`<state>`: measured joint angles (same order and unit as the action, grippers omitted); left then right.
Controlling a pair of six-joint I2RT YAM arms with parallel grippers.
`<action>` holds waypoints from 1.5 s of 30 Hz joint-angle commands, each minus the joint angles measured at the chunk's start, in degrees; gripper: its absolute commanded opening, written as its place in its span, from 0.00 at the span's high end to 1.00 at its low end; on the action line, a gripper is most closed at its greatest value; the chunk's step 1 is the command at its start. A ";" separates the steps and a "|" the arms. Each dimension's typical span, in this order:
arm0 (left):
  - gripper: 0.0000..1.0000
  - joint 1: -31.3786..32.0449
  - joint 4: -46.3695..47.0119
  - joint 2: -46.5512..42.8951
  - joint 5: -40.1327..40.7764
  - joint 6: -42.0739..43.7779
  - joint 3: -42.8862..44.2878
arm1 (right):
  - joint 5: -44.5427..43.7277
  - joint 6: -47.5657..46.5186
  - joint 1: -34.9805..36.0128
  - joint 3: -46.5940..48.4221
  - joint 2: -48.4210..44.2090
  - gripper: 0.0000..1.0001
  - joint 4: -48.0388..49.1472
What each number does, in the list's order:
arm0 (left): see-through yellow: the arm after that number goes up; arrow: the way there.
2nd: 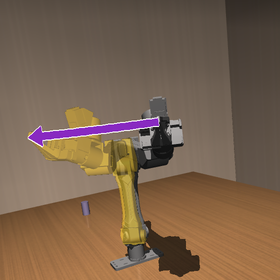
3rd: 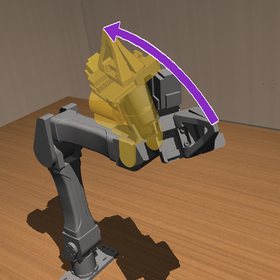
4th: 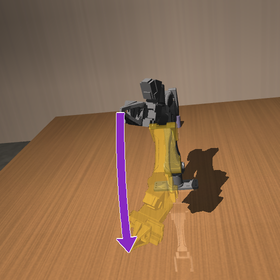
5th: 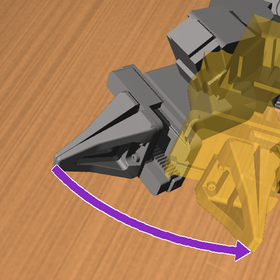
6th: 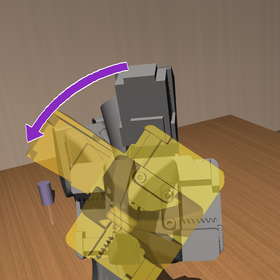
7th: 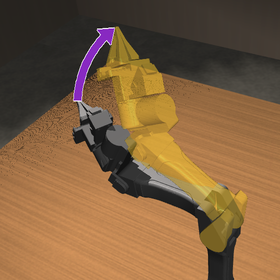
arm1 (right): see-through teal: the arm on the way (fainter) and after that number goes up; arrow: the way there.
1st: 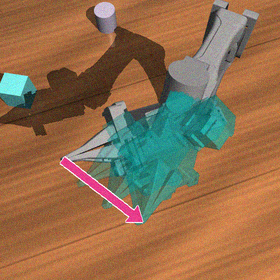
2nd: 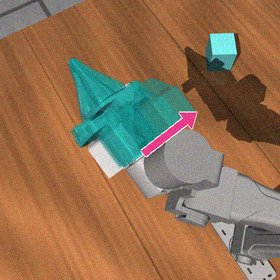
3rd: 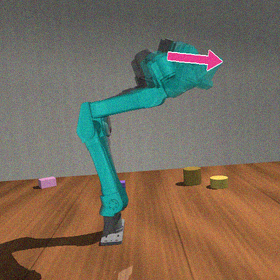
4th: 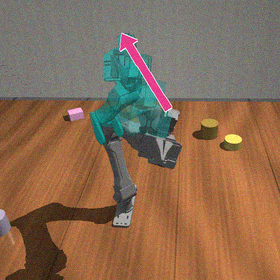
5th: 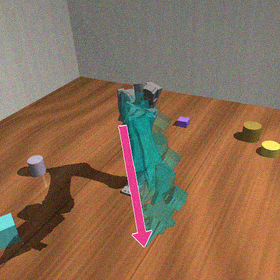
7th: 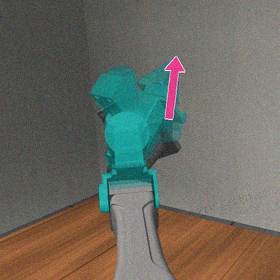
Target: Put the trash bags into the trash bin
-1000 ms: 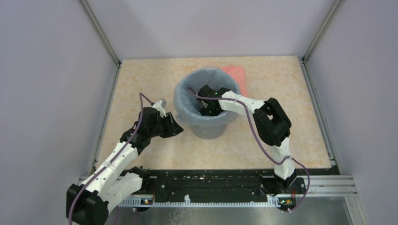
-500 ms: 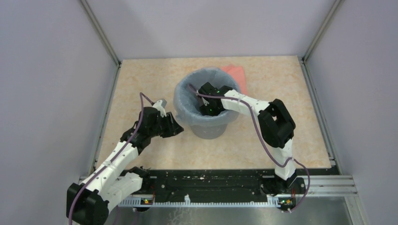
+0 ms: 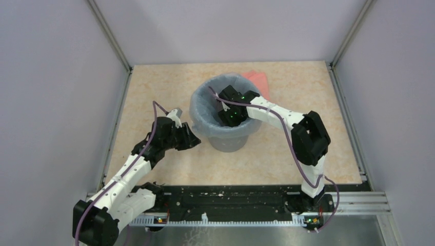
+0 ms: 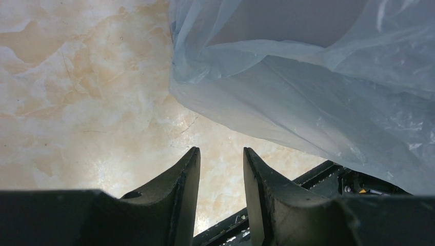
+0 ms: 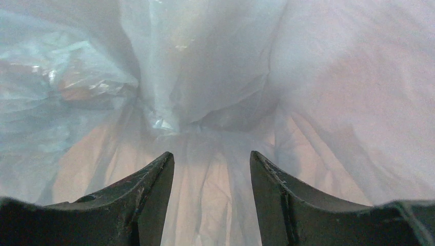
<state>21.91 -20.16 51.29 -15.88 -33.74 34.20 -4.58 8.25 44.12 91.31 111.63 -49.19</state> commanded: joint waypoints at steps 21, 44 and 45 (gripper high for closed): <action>0.53 0.32 -1.01 -1.65 0.81 1.70 4.16 | 4.45 2.73 0.48 3.10 -12.87 0.37 5.27; 0.45 0.27 -9.10 -8.06 7.01 6.40 17.52 | 5.84 4.89 0.78 4.16 -26.11 0.18 10.34; 0.45 0.27 -9.06 -8.32 7.01 6.47 18.65 | 5.00 5.05 0.76 4.34 -27.23 0.18 10.32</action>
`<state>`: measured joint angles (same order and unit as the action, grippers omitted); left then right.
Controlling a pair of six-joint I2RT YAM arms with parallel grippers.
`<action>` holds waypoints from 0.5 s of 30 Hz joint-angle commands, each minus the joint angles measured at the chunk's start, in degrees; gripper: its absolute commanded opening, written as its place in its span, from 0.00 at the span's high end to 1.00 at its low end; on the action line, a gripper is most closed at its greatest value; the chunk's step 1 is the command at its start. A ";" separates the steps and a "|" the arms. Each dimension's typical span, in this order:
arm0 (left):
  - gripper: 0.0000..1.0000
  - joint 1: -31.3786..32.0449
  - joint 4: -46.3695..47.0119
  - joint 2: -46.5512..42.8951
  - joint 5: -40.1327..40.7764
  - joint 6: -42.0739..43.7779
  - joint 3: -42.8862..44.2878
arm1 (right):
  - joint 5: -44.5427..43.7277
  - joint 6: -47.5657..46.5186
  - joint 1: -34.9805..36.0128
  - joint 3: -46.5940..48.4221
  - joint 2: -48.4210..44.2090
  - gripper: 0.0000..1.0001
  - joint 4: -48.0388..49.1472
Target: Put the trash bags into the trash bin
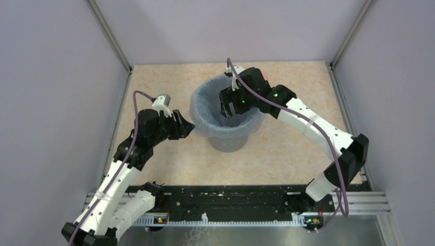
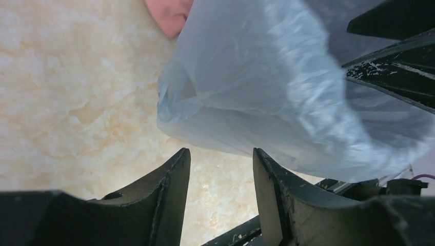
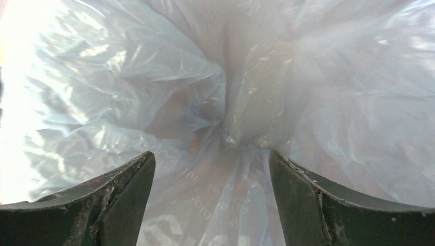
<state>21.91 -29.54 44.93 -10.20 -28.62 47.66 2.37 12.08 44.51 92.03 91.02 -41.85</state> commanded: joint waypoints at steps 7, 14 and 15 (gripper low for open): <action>0.38 0.31 1.10 -0.57 1.28 1.56 11.93 | -14.71 1.67 0.38 4.19 -13.66 0.12 0.04; 0.21 0.34 -2.12 10.42 1.47 4.86 21.66 | -19.55 -1.24 -6.39 4.25 -12.72 0.01 -3.30; 0.20 0.35 -2.54 12.03 2.33 5.58 22.76 | -17.92 -1.34 -8.00 4.30 -11.91 0.01 -3.29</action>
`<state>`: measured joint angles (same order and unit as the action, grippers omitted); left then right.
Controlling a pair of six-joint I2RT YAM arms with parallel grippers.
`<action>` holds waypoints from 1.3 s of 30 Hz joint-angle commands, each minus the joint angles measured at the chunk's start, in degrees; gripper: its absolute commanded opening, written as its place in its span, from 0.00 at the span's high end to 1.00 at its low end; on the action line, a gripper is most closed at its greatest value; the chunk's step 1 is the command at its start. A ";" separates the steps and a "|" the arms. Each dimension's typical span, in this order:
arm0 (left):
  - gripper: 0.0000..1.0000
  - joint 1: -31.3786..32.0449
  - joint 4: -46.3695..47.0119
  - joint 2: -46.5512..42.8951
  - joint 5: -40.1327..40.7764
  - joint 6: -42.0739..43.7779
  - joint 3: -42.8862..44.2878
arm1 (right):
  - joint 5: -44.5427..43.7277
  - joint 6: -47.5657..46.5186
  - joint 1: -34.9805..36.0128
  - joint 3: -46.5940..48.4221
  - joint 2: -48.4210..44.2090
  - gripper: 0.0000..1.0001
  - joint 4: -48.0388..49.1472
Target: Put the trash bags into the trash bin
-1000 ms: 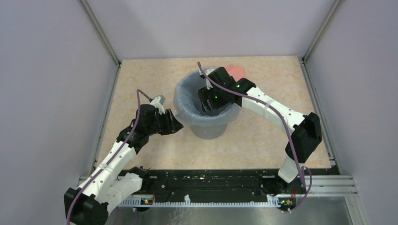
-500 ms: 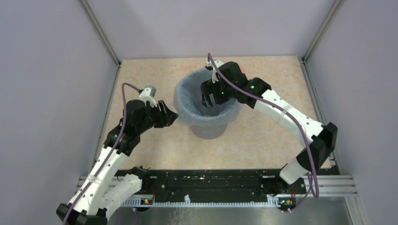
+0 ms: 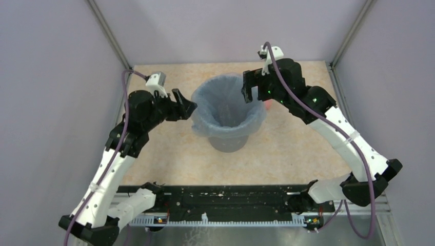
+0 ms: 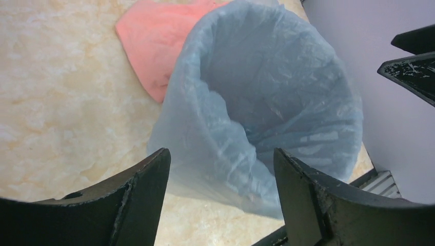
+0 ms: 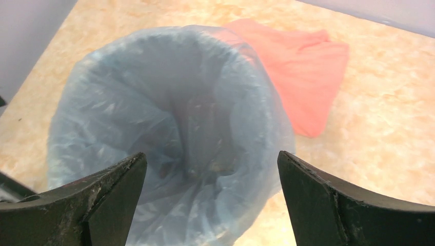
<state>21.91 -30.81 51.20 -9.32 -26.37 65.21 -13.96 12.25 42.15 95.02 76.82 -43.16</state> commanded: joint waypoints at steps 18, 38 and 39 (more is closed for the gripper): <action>0.31 9.77 -13.17 26.17 21.26 10.79 20.37 | 3.20 -3.30 -8.51 4.94 15.78 0.10 -4.46; 0.75 12.21 -11.49 29.09 21.03 11.13 18.83 | 5.29 -1.38 -8.37 3.09 17.89 0.92 -4.34; 0.75 12.20 -11.39 29.11 20.94 11.16 18.83 | 5.26 -1.39 -8.35 3.07 17.90 0.92 -4.42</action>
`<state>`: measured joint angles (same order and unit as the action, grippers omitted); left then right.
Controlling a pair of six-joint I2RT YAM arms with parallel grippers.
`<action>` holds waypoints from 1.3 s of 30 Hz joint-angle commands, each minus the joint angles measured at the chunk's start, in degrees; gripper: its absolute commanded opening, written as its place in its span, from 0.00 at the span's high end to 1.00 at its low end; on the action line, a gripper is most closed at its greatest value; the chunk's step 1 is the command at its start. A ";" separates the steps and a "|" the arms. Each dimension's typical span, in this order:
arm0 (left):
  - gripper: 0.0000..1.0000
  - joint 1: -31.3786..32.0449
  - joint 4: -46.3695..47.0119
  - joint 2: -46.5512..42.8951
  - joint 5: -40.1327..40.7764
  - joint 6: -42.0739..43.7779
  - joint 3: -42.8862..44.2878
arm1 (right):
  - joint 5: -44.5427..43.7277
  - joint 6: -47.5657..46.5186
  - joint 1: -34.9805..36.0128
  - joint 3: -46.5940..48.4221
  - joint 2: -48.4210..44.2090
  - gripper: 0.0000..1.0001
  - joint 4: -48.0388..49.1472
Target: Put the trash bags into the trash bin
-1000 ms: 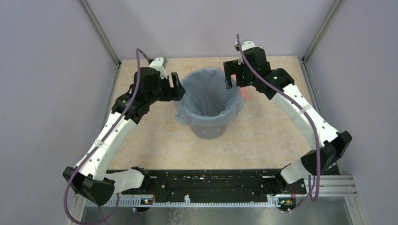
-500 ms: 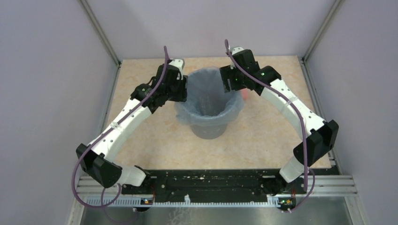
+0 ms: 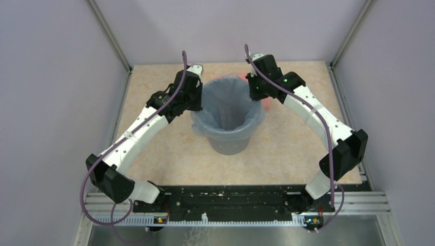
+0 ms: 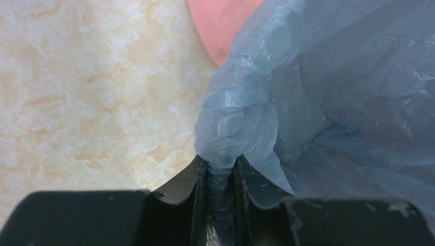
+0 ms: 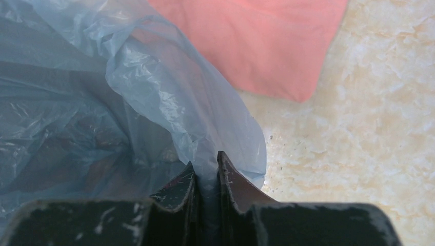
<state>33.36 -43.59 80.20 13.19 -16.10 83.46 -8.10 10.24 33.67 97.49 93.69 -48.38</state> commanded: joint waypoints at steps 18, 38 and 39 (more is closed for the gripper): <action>0.21 0.87 2.16 -3.04 1.03 1.16 3.85 | -0.09 0.66 0.08 -0.49 -5.85 0.01 1.69; 0.02 0.90 9.58 -18.55 -5.81 2.12 -2.10 | 0.34 4.03 0.09 -16.95 -33.29 0.01 16.25; 0.02 0.88 10.07 -19.55 -6.18 2.12 -3.01 | 0.12 4.46 0.10 -18.04 -34.70 0.01 16.95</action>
<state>34.02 -37.95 64.42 9.02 -14.81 82.98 -7.70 12.64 33.67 83.18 64.86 -37.50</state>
